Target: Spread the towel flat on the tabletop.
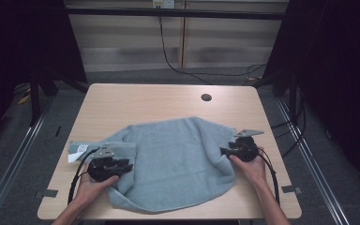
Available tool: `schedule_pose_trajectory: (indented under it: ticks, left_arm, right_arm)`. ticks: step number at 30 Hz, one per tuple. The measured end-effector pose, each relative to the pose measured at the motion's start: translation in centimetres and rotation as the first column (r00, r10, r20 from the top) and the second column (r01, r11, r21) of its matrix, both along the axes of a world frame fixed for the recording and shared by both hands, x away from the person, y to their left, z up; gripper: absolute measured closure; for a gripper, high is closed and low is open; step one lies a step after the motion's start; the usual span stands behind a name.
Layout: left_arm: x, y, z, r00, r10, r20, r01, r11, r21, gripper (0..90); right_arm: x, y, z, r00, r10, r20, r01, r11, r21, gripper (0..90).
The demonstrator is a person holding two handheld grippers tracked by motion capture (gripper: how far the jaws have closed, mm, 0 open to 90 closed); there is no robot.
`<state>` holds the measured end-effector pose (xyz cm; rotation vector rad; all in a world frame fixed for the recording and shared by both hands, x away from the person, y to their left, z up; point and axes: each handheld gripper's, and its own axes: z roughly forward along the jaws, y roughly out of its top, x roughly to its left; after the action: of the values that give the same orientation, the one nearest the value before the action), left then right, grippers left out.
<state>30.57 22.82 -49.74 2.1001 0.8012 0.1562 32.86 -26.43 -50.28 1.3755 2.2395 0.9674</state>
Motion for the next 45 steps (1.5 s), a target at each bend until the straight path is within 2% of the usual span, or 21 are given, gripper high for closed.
schedule_pose_trajectory:
  ticks: [1, 2, 3, 5, 6, 8, 10, 13, 14, 15, 18, 21, 23, 25, 27, 31, 32, 33, 36, 40, 45]
  left_arm:
    - [-0.1, 0.1, 0.0, 1.0000, 0.000, 0.005, 0.000, 1.0000, 0.000, 66.6]
    - [-0.2, 0.3, -0.1, 1.0000, 0.000, 0.007, 0.000, 1.0000, -0.001, 66.9]
    - [-0.2, 0.4, -0.1, 1.0000, 0.005, 0.006, -0.005, 1.0000, -0.003, 67.4]
    - [-0.3, 0.6, -0.1, 0.9999, 0.005, 0.010, -0.005, 1.0000, 0.003, 68.7]
    - [-0.4, 0.7, 0.0, 0.9998, 0.000, 0.021, 0.000, 0.9999, 0.015, 69.5]
    - [-0.5, 1.1, 0.0, 0.9998, 0.000, 0.018, 0.000, 0.9998, 0.018, 71.2]
    - [-0.5, 1.4, 0.0, 0.9999, 0.005, 0.014, -0.005, 0.9999, 0.015, 73.4]
    - [-0.6, 1.4, 0.1, 0.9999, 0.015, 0.001, -0.015, 0.9999, 0.003, 74.7]
    - [-0.6, 1.4, 0.1, 0.9999, 0.014, -0.005, -0.014, 0.9999, -0.002, 77.8]
    - [-0.6, 1.4, 0.1, 0.9999, 0.010, -0.005, -0.010, 1.0000, 0.001, 77.8]
    - [-1.0, 1.3, 0.2, 1.0000, 0.009, -0.003, -0.009, 1.0000, 0.005, 81.3]
    - [-1.1, 1.4, 0.4, 0.9999, 0.009, -0.009, -0.009, 1.0000, -0.003, 90.0]
    - [-1.2, 1.4, 0.5, 1.0000, 0.005, -0.007, -0.005, 0.9999, -0.009, 90.0]
    - [-1.3, 1.3, 0.5, 1.0000, 0.001, -0.008, -0.001, 0.9999, -0.013, 90.0]
    - [-1.4, 1.2, 0.7, 1.0000, -0.004, -0.003, 0.004, 0.9998, -0.021, 90.0]
    - [-1.4, 1.6, 1.4, 0.9999, 0.004, 0.013, -0.003, 0.9981, -0.062, 86.4]
    - [-1.3, 1.7, 1.6, 0.9998, 0.012, 0.018, -0.011, 0.9975, -0.070, 84.7]
    - [-1.2, 1.9, 1.7, 0.9995, 0.018, 0.024, -0.016, 0.9967, -0.080, 84.7]
    - [-0.9, 2.2, 2.1, 0.9988, 0.038, 0.032, -0.035, 0.9941, -0.103, 77.5]
    - [-0.2, 2.6, 1.9, 0.9968, 0.073, 0.033, -0.070, 0.9940, -0.084, 68.0]
    - [0.7, 2.7, 0.5, 0.9975, 0.070, -0.008, -0.071, 0.9967, -0.039, 59.3]
  right_arm:
    - [-0.1, 0.2, 0.0, 0.9998, 0.014, 0.014, -0.014, 0.9992, -0.039, 52.5]
    - [0.0, 0.3, 0.0, 0.9997, 0.018, 0.018, -0.018, 0.9989, -0.043, 54.1]
    - [0.0, 0.3, 0.0, 0.9997, 0.016, 0.020, -0.015, 0.9990, -0.043, 60.9]
    - [0.4, 0.1, 0.1, 0.9998, 0.012, 0.015, -0.011, 0.9984, -0.055, 83.6]
    - [0.7, -0.1, 0.2, 0.9999, 0.004, 0.011, -0.003, 0.9985, -0.055, 84.9]
    - [1.3, -0.5, 0.2, 0.9999, -0.010, 0.008, 0.010, 0.9988, -0.048, 86.4]
    - [1.7, -1.0, 0.7, 0.9995, -0.030, 0.011, 0.031, 0.9994, -0.015, 86.8]
    - [2.6, -1.9, 2.3, 0.9966, -0.058, 0.059, 0.057, 0.9980, 0.029, 86.9]
    - [3.2, -2.4, 3.7, 0.9929, -0.083, 0.086, 0.079, 0.9960, 0.041, 86.9]
    - [3.2, -2.4, 3.7, 0.9929, -0.083, 0.086, 0.079, 0.9960, 0.041, 86.9]
    - [4.1, -3.2, 5.3, 0.9858, -0.117, 0.120, 0.111, 0.9920, 0.060, 86.1]
    - [4.2, -3.5, 5.9, 0.9848, -0.128, 0.117, 0.120, 0.9899, 0.076, 77.8]
    - [3.5, -3.3, 6.0, 0.9834, -0.120, 0.136, 0.109, 0.9903, 0.086, 72.0]
    - [2.6, -3.0, 6.1, 0.9820, -0.118, 0.148, 0.106, 0.9910, 0.081, 61.6]
    - [1.5, -2.8, 6.1, 0.9820, -0.104, 0.158, 0.091, 0.9920, 0.087, 62.0]
    - [-1.5, -1.6, 5.4, 0.9925, -0.016, 0.121, 0.004, 0.9949, 0.100, 60.0]
    - [-3.2, -0.6, 4.8, 0.9945, 0.032, 0.100, -0.042, 0.9940, 0.101, 58.6]
    - [-3.2, -0.6, 4.8, 0.9945, 0.032, 0.100, -0.042, 0.9940, 0.101, 58.6]
    - [-5.7, 0.7, 3.7, 0.9954, 0.082, 0.050, -0.088, 0.9899, 0.112, 54.7]
    - [-8.2, 2.2, 2.5, 0.9914, 0.131, 0.010, -0.131, 0.9850, 0.112, 49.9]
    - [-9.9, 4.0, 1.2, 0.9821, 0.187, -0.021, -0.184, 0.9780, 0.098, 44.3]
